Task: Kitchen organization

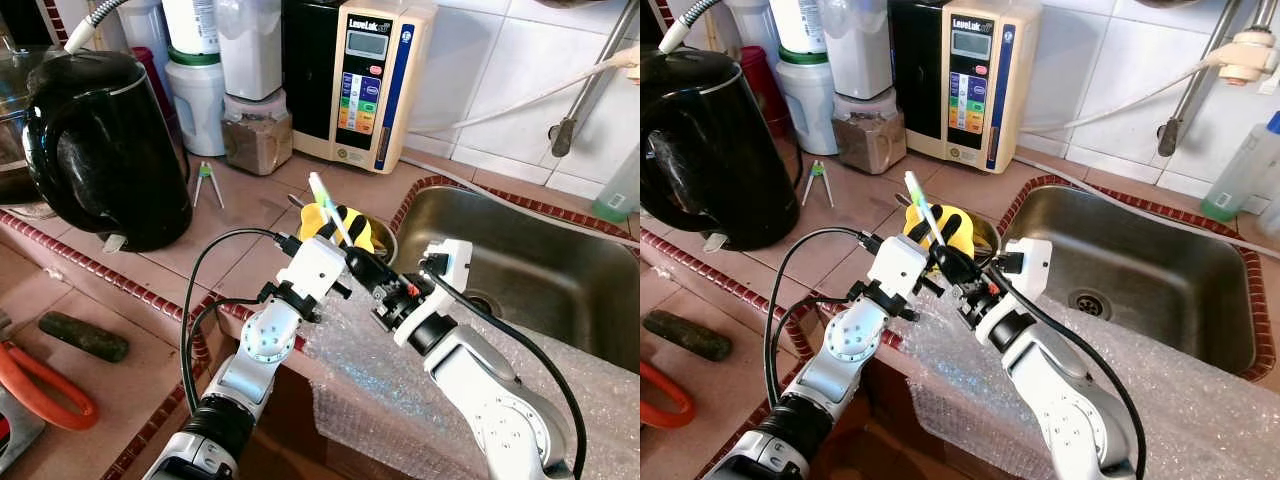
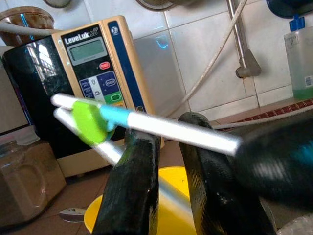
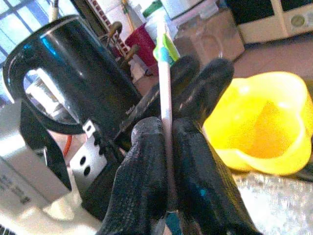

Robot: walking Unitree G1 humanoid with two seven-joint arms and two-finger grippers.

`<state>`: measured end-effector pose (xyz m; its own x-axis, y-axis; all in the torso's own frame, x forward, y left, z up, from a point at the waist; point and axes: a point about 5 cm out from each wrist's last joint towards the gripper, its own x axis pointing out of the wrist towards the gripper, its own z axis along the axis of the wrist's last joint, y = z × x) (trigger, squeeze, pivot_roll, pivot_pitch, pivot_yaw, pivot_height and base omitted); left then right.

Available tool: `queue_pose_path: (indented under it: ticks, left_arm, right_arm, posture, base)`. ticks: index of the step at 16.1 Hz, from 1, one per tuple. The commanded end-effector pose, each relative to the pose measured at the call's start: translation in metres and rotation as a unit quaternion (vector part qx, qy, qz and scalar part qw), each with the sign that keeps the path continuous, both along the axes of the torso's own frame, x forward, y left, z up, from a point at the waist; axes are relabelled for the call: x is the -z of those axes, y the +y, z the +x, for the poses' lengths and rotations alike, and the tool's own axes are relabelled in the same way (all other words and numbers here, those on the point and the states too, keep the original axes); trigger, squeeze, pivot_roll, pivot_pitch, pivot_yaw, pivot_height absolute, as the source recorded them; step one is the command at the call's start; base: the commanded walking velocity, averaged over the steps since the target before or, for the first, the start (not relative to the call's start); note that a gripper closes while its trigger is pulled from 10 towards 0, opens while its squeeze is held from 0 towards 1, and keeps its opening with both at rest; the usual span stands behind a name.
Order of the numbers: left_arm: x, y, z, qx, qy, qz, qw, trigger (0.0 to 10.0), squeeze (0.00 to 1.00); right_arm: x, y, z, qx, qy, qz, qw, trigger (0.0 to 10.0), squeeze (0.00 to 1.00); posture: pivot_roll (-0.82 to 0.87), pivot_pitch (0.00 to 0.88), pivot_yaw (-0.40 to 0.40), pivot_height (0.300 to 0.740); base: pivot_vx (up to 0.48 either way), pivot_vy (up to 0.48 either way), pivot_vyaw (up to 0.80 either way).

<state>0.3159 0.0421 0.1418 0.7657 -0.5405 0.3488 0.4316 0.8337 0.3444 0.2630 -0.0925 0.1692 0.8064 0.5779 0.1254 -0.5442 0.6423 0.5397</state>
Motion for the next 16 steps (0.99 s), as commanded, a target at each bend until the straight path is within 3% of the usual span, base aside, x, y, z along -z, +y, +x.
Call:
queue_pose_path:
  ticks: [1,7,11,16]
  left_arm:
    - [-0.003,-0.004,0.001,0.008,-0.005,0.008,1.000,10.0,0.00]
    - [-0.002,-0.005,0.001,0.013,-0.003,0.011,1.000,10.0,0.00]
    - [0.001,-0.004,0.001,0.018,0.001,0.018,1.000,10.0,0.00]
    - [0.005,0.004,-0.003,0.048,0.019,0.013,0.999,10.0,0.00]
  right_arm:
    - [-0.010,-0.004,0.002,0.010,-0.024,0.002,1.000,0.0,0.00]
    - [-0.024,-0.014,0.010,0.074,-0.075,-0.022,0.994,0.0,0.00]
    - [-0.037,-0.031,0.022,0.157,-0.116,-0.076,0.978,0.0,0.00]
    - [-0.028,-0.060,0.028,0.243,-0.115,-0.143,0.952,0.0,0.00]
  posture:
    - [0.01,0.000,-0.010,0.740]
    - [0.01,0.000,-0.001,0.740]
    - [0.01,0.000,0.005,0.740]
    - [0.02,0.000,0.005,0.740]
  base:
    - [0.000,0.000,0.00]
    - [0.000,0.000,0.00]
    - [0.000,0.000,0.00]
    - [0.000,0.000,0.00]
